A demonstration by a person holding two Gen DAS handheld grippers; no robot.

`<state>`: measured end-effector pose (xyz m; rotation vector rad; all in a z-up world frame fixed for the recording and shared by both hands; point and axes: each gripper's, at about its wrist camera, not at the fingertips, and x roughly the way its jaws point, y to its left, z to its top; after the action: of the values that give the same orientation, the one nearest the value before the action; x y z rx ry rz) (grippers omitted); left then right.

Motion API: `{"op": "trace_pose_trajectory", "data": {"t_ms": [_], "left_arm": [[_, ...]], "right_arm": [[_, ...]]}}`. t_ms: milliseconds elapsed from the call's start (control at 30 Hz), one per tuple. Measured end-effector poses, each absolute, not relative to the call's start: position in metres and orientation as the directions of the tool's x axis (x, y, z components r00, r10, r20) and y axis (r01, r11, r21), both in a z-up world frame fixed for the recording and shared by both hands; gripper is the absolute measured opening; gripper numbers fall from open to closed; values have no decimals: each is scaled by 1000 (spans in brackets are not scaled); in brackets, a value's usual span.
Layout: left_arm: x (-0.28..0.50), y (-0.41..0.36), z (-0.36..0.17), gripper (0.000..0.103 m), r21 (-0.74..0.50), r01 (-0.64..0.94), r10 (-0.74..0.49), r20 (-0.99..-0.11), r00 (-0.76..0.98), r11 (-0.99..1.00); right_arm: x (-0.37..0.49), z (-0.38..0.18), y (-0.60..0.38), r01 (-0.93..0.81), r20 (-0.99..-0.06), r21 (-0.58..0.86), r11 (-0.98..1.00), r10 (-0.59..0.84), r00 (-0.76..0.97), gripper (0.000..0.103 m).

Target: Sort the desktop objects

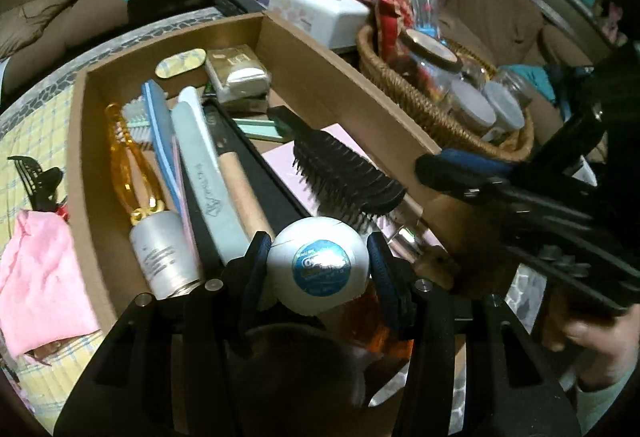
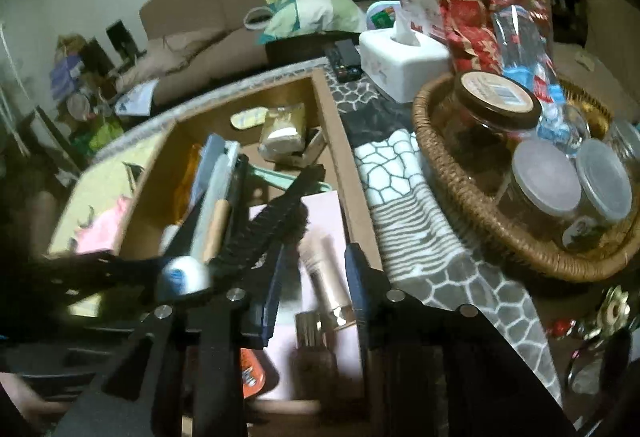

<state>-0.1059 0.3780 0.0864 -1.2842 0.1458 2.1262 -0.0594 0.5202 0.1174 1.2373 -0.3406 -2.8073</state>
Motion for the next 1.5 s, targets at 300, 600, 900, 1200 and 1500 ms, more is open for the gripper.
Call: {"op": "trace_pose_trajectory", "data": {"t_ms": [300, 600, 900, 1200, 1500], "left_arm": [[-107, 413, 77, 47, -175, -606, 430, -850, -305, -776], [-115, 419, 77, 76, -221, -606, 438, -867, -237, -764], [-102, 344, 130, 96, -315, -530, 528, -789, -315, -787], [-81, 274, 146, 99, -309, -492, 519, -767, -378, -814], [-82, 270, 138, 100, -291, -528, 519, -777, -356, -798]], "right_arm": [[-33, 138, 545, -63, -669, 341, -938, -195, -718, 39], [-28, 138, 537, -51, -674, 335, -941, -202, -711, 39], [-21, 146, 529, -51, -678, 310, -949, -184, -711, 40], [-55, 151, 502, -28, -707, 285, -958, -190, -681, 62], [-139, 110, 472, -36, -884, 138, -990, -106, -456, 59]]}}
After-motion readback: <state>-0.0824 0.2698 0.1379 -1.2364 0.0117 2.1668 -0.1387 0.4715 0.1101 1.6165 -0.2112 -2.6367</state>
